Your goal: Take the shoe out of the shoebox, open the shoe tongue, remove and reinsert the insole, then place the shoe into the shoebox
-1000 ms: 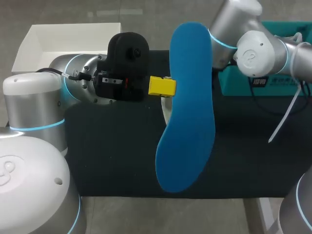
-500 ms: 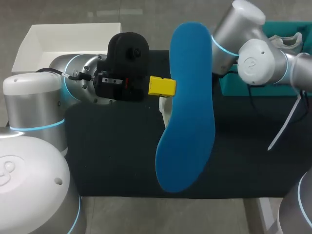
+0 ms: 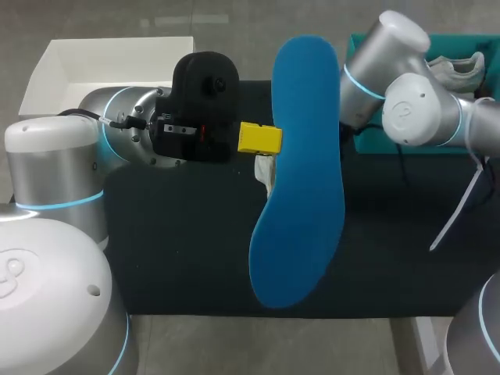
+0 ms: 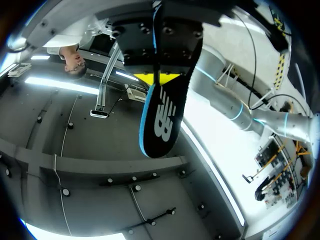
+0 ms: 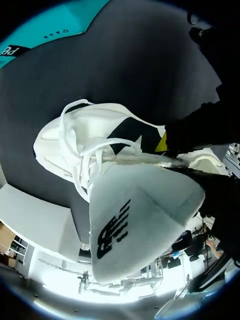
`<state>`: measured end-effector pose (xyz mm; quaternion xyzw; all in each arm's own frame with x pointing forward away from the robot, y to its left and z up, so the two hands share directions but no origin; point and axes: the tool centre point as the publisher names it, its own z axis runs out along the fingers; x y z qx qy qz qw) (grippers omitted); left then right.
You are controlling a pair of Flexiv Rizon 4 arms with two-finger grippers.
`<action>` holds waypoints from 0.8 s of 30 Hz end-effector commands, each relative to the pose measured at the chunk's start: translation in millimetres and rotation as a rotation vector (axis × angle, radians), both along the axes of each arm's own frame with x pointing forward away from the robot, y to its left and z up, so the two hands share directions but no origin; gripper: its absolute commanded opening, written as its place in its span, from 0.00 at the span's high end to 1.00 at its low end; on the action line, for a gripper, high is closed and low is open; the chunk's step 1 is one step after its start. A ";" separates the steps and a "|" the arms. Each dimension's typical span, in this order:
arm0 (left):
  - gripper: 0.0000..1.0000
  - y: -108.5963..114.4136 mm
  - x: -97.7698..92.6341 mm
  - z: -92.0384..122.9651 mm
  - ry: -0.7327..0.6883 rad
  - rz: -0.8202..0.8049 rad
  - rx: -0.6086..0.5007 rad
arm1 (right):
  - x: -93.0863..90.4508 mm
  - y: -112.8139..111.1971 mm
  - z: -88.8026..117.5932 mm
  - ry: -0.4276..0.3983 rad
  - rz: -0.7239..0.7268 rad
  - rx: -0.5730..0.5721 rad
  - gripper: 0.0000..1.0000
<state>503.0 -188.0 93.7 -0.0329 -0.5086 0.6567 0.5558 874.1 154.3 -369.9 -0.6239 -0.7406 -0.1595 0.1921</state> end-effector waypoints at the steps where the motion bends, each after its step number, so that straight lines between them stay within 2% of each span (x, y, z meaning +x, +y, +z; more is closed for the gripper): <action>1: 1.00 -0.4 -0.7 0.1 0.000 0.002 -0.001 | -11.8 -2.8 19.3 0.008 -0.020 -0.002 0.00; 9: 1.00 -0.4 -0.7 0.1 0.000 0.002 -0.001 | -21.8 -6.6 55.5 0.002 -0.037 0.033 0.00; 17: 1.00 -0.4 -0.7 0.1 0.000 0.002 -0.001 | -19.8 -5.6 89.8 -0.021 -0.005 0.018 0.00; 24: 1.00 -0.4 -0.7 0.1 0.000 0.002 -0.001 | -19.8 -5.6 89.8 -0.021 -0.005 0.018 0.00</action>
